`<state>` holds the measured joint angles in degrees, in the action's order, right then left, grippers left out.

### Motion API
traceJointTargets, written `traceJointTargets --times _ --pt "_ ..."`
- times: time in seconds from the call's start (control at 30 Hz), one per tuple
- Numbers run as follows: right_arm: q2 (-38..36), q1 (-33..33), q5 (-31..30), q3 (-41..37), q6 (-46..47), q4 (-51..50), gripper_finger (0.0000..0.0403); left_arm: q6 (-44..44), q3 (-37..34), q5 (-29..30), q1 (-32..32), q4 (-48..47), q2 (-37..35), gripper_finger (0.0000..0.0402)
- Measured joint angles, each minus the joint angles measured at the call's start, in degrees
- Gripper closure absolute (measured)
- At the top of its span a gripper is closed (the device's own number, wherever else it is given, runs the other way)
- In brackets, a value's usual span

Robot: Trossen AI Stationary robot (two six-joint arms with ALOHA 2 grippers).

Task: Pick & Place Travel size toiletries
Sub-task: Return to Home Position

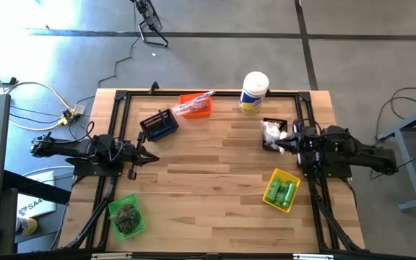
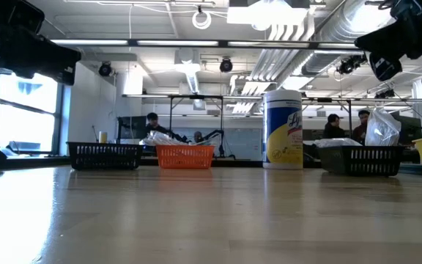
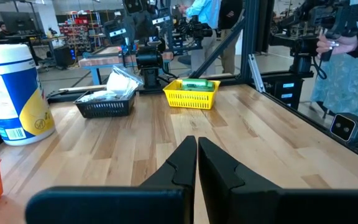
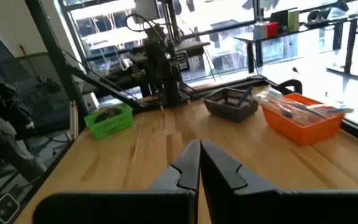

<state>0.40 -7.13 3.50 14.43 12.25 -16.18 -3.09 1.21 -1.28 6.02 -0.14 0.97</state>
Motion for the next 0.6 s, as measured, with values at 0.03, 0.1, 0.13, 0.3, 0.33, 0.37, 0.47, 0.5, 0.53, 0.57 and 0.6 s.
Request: traceJointTargets --times 0.03,0.1,0.13,0.3,0.33,0.37,0.47,0.5,0.53,0.57,0.6 --pt "0.0 -0.01 0.45 -1.48 0.0 2.05 0.0398 0.0 0.0 0.0 0.01 0.02 0.0 0.0389" --pt "0.02 0.01 1.35 -4.3 -0.05 6.31 0.0398 0.0 0.0 0.0 0.02 0.0 0.0 0.0389" --pt "0.14 0.0 1.37 -5.69 -0.14 8.76 0.0398 0.0 0.0 0.0 0.0 0.01 0.01 0.0389" --pt "-0.04 -0.01 1.13 -11.34 -0.37 16.69 0.0398 0.0 0.0 0.0 0.02 0.01 0.0 0.0389" --pt "-0.04 0.01 1.13 -12.3 -0.37 18.34 0.0398 0.0 0.0 -0.02 0.0 0.0 0.0 0.0389" --pt "-0.04 0.01 1.13 -13.45 -0.39 19.86 0.0398 0.0 0.0 0.0 0.02 0.0 0.0 0.0389" --pt "0.13 0.01 1.1 -13.81 -0.46 18.94 0.0398 0.0 0.02 0.0 0.01 0.0 0.02 0.0389" --pt "0.14 0.0 1.03 -13.81 -0.64 18.54 0.0398 0.0 0.02 0.0 0.0 0.0 0.0 0.0389" --pt "0.21 0.0 0.87 -13.83 -1.05 18.18 0.0398 0.0 0.02 0.0 0.0 0.0 0.02 0.0389" --pt "0.25 0.01 0.76 -13.83 -2.01 18.16 0.0398 0.0 0.02 0.0 0.02 0.0 0.01 0.0389" --pt "0.33 0.01 0.75 -13.83 -3.14 18.15 0.0398 0.0 0.02 -0.02 0.02 0.0 0.02 0.0389"
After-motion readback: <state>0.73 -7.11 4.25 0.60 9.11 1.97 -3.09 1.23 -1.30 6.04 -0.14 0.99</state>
